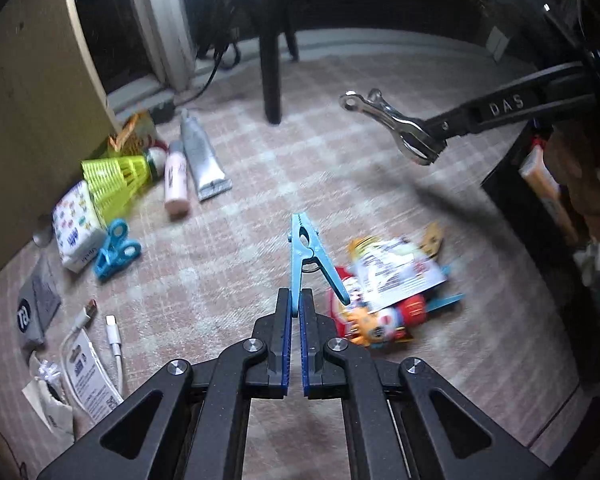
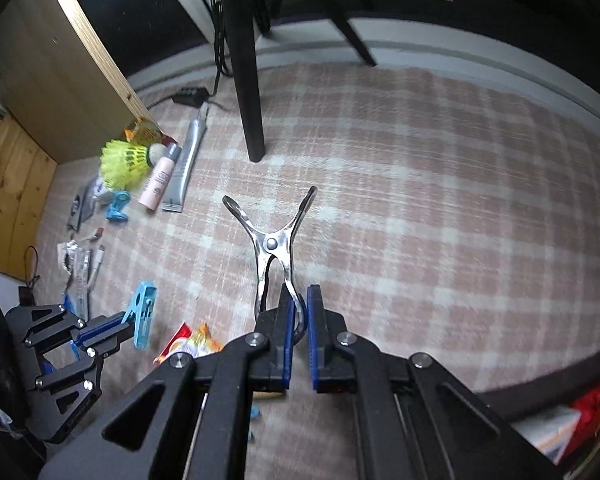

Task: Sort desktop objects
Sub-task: 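Carry the clothespin and steel clip with both tools over the black box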

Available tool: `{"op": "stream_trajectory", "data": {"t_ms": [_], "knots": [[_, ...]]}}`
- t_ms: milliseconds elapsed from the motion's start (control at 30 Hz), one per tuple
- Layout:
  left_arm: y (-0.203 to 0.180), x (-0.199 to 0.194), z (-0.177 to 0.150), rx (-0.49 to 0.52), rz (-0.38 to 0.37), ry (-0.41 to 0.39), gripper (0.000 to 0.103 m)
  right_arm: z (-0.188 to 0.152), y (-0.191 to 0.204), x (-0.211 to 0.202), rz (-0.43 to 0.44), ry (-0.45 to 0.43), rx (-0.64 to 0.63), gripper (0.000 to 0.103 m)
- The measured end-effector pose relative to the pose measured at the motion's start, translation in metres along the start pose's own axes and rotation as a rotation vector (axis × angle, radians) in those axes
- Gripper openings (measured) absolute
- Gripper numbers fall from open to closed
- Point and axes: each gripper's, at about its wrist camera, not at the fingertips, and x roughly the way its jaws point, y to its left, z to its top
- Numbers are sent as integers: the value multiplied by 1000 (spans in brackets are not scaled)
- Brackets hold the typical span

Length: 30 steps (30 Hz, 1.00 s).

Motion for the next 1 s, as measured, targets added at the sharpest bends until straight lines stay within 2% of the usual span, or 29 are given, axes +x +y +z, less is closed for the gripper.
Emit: {"op": "stream_trajectory", "data": {"t_ms": [200,567,867,1000], "knots": [[-15,-33,12,48,-45,-59,3,-34,-25,-48,-15,-62,47,6],[-149,-35,42,239,-193,-97,3,-119,-133,-137,-144,-146,243,6],[-260,-34,55,352,-301,-78,3,-165,-219,-163,-252,-134,392,6],[-288,-29,55,392,-322,-65,3,-180,-242,-166,-267,-123,441,6]]}}
